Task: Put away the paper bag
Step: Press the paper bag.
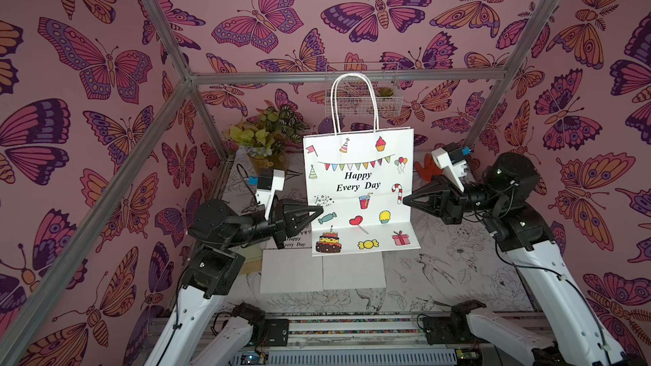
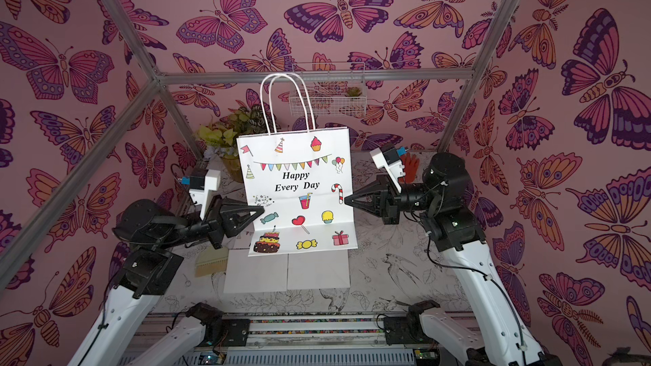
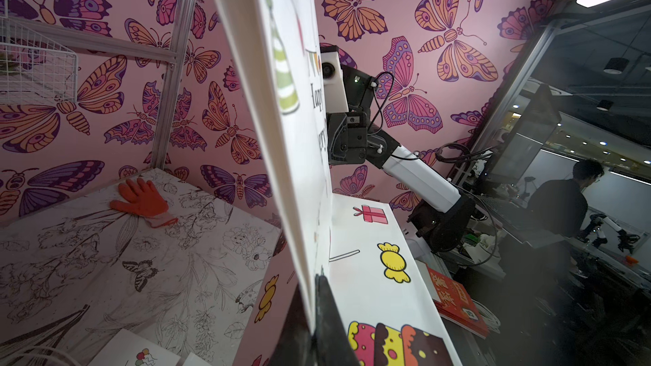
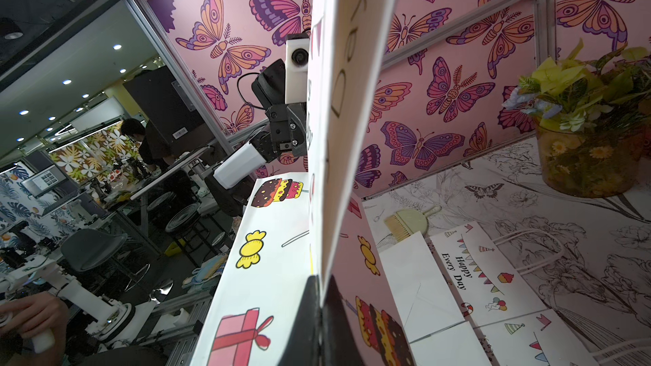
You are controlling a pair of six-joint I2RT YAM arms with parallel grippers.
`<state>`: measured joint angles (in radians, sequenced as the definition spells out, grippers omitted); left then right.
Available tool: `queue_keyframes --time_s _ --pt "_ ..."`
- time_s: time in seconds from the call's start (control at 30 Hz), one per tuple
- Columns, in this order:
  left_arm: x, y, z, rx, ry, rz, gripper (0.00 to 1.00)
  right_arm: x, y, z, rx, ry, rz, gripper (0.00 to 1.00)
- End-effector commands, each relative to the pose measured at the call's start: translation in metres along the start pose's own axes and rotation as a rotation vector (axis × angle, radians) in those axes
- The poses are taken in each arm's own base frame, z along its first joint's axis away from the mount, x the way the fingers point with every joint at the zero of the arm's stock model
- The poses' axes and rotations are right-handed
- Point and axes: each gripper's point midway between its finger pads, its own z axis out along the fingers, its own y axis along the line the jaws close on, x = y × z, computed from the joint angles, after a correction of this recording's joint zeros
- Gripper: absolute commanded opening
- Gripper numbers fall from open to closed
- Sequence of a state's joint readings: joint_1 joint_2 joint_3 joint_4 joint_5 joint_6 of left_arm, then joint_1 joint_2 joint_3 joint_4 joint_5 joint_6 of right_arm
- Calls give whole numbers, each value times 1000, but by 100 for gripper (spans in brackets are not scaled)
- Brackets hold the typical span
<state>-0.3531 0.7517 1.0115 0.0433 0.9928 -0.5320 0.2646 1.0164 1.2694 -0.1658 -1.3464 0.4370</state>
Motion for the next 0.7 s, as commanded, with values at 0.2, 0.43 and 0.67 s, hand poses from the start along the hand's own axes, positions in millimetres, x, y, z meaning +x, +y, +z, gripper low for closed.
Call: queue_keyframes --time_s 0.2,0.43,0.67 --pt "4 -8 -4 4 38 28 34 -18 8 -2 48 -40 -59 0" --pt "8 -7 -5 0 59 24 3 -20 9 -4 64 -52 -66 0" --pt "0 -4 -7 -46 21 47 0 -14 11 -2 29 -27 -48 0"
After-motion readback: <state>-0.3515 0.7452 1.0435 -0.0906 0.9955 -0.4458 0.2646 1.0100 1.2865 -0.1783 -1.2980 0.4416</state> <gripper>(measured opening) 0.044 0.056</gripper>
